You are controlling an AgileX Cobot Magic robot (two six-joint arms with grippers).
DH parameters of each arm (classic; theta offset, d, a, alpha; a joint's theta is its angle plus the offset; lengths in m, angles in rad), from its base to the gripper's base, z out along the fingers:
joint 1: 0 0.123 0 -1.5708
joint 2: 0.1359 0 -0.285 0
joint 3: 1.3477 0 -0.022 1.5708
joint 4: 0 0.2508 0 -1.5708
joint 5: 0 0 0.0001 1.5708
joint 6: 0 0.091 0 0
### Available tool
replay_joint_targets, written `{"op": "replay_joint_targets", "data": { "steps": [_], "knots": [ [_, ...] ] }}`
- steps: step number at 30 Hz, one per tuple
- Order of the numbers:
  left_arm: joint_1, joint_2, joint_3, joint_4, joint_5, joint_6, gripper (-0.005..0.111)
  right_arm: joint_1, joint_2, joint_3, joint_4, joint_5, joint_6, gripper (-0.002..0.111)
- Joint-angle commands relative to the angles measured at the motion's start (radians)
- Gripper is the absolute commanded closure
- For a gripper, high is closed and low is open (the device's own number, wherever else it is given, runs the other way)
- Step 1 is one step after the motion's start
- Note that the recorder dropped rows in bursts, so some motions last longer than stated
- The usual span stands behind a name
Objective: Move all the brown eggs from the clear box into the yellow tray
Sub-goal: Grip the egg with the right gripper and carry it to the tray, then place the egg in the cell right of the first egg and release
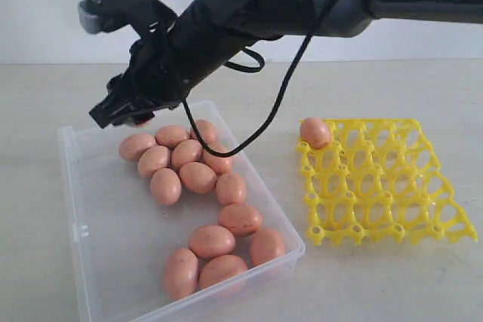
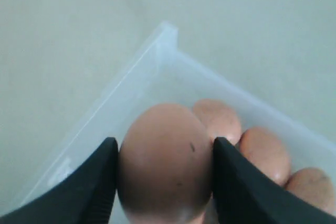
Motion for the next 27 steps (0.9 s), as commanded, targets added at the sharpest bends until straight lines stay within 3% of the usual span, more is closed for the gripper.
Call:
{"op": "replay_joint_targets", "data": {
  "steps": [1, 8, 12, 16, 19, 22, 23, 24, 27],
  "knots": [
    [-0.006, -0.002, 0.004, 0.002, -0.009, 0.001, 0.103, 0.002, -0.160, 0.252, 0.084, -0.470, -0.027, 0.109],
    [-0.006, -0.002, 0.004, 0.002, -0.009, 0.001, 0.103, 0.005, -0.408, 0.765, 0.082, -1.241, 0.057, 0.109],
    [-0.006, -0.002, 0.004, 0.002, -0.009, 0.001, 0.103, -0.057, -0.439, 0.942, 0.108, -1.626, 0.132, 0.109],
    [-0.006, -0.002, 0.004, 0.002, -0.009, 0.001, 0.103, -0.253, -0.422, 0.954, 0.099, -1.619, 0.218, 0.109],
    [-0.006, -0.002, 0.004, 0.002, -0.009, 0.001, 0.103, -0.438, -0.393, 0.939, -0.115, -1.374, 0.425, 0.109],
    [-0.006, -0.002, 0.004, 0.002, -0.009, 0.001, 0.103, -0.595, -0.355, 0.888, -0.721, -1.062, 0.829, 0.109],
    [-0.006, -0.002, 0.004, 0.002, -0.009, 0.001, 0.103, -0.619, -0.346, 0.886, -0.912, -1.061, 0.937, 0.109],
    [-0.006, -0.002, 0.004, 0.002, -0.009, 0.001, 0.103, -0.665, -0.328, 0.886, -1.254, -1.136, 1.122, 0.109],
    [-0.006, -0.002, 0.004, 0.002, -0.009, 0.001, 0.103, -0.693, -0.296, 0.886, -1.380, -1.162, 1.212, 0.109]
  ]
}}
